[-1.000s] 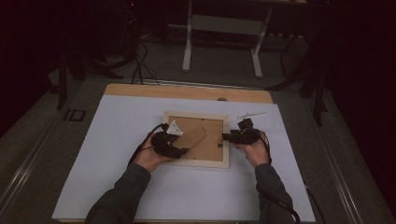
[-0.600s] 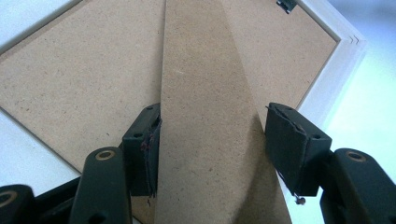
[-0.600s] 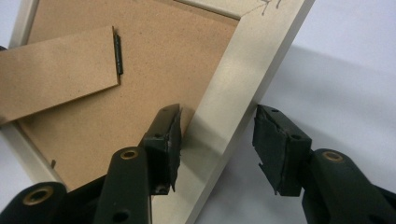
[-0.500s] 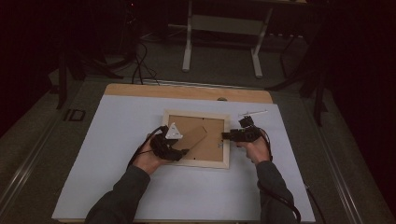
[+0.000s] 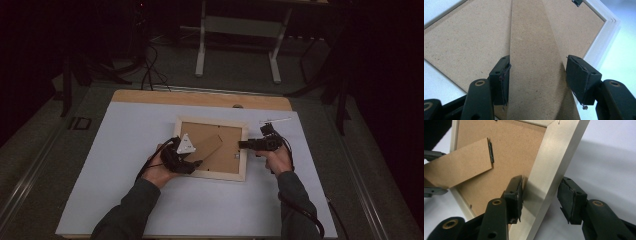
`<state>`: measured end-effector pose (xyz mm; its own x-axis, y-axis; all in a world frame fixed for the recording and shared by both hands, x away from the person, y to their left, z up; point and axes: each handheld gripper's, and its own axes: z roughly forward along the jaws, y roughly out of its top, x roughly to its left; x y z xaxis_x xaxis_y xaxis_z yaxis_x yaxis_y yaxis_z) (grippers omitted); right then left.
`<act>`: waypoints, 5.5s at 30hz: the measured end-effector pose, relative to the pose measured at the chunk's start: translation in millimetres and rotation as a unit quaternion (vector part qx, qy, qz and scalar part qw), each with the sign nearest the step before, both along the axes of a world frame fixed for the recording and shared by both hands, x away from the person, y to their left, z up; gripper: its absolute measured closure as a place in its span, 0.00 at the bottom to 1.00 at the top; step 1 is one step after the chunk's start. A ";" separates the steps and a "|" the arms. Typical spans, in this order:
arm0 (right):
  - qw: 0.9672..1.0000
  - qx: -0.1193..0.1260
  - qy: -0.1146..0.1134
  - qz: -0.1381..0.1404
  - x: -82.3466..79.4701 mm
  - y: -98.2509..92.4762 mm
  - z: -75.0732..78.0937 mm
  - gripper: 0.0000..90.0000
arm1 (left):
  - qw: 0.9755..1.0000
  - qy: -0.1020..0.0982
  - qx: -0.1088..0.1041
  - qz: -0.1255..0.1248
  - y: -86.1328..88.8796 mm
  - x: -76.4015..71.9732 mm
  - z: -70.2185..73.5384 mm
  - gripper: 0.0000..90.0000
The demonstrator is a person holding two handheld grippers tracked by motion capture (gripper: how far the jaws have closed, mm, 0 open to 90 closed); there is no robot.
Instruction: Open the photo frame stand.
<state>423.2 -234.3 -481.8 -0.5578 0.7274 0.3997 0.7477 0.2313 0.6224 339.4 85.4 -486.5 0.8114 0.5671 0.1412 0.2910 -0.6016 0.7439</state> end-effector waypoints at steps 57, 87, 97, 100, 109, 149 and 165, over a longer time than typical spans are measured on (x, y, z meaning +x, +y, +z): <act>0.993 0.009 -0.111 -0.043 -27.1 1.0 24.7 0.69 | 0.991 0.123 -0.056 0.015 7.3 29.3 21.3 0.76; 0.982 -0.026 -0.181 -0.043 -36.7 8.5 37.7 0.69 | 0.995 0.074 -0.020 0.059 -0.3 36.7 29.0 0.78; 0.979 -0.030 -0.196 -0.040 -40.3 10.2 39.1 0.69 | 0.996 0.061 -0.016 0.063 -0.9 34.4 29.9 0.78; 0.980 -0.029 -0.195 -0.040 -41.5 8.8 36.8 0.69 | 0.996 0.059 -0.018 0.065 -1.8 32.9 29.2 0.78; 0.978 -0.032 -0.204 -0.030 -48.8 8.0 36.3 0.69 | 0.995 0.065 -0.041 0.056 1.6 22.7 28.9 0.81; 0.953 -0.094 -0.287 -0.032 -94.6 28.0 28.9 0.70 | 0.998 -0.001 -0.005 0.058 2.9 2.6 23.6 0.83; 0.950 -0.113 -0.289 -0.007 -95.6 36.4 31.9 0.69 | 0.996 0.056 -0.063 0.036 14.0 -9.8 19.4 0.91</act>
<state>327.6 -197.9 -449.9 -0.6266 0.7669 -0.1389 0.2989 0.4011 0.8659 329.6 99.4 -467.1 0.7742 0.6326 -0.0238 0.4154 -0.4794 0.7730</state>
